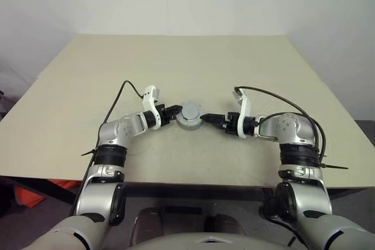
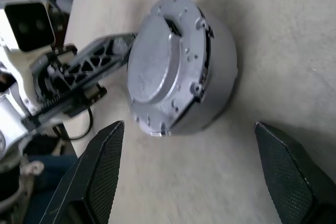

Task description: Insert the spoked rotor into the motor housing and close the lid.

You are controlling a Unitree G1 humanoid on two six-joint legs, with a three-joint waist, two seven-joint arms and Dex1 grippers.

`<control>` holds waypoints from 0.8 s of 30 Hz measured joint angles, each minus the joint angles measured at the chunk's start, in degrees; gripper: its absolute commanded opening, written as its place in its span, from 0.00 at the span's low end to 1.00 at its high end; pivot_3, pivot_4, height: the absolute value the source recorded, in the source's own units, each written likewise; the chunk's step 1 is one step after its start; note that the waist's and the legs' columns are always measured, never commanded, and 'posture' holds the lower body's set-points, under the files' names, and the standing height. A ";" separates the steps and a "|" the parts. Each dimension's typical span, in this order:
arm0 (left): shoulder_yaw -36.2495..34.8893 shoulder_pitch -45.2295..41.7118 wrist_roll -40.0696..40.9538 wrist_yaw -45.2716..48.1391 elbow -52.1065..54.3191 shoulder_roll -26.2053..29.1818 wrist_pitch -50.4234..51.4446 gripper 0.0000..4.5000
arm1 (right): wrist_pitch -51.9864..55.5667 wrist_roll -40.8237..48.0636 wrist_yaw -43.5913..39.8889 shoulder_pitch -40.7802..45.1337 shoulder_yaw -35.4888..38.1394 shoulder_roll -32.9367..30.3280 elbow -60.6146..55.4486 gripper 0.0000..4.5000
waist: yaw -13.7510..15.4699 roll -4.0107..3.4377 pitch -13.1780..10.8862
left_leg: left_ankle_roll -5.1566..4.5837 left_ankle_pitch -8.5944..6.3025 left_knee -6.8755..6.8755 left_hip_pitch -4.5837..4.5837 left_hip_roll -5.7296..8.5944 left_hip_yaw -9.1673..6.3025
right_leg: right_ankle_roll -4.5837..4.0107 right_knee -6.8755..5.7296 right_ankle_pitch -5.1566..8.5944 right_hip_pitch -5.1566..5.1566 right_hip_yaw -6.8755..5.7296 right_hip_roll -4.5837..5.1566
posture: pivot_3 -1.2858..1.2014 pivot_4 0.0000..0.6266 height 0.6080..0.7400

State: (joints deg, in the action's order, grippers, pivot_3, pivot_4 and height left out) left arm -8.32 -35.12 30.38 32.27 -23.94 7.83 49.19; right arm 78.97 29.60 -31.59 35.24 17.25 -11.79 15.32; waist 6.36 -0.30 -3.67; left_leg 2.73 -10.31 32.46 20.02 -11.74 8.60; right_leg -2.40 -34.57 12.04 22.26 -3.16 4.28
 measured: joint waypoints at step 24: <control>-1.41 -0.02 -0.97 -0.82 0.25 1.98 -1.91 0.00 | -4.84 2.05 7.55 7.80 9.15 11.18 14.58 0.99 | -1.52 0.02 0.01 | 0.45 0.26 -0.38 0.05 -0.05 0.04 | -0.43 -0.13 -0.18 0.59 0.00 -0.17 | 0.52 0.00 1.00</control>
State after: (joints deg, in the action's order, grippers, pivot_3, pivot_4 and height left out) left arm -9.73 -35.15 29.41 31.45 -23.69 9.81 47.27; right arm 74.12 31.65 -24.03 43.04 26.39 -0.60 29.90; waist 4.84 -0.28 -3.66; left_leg 3.18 -10.05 32.08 20.08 -11.79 8.64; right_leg -2.83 -34.70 11.86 22.85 -3.17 4.11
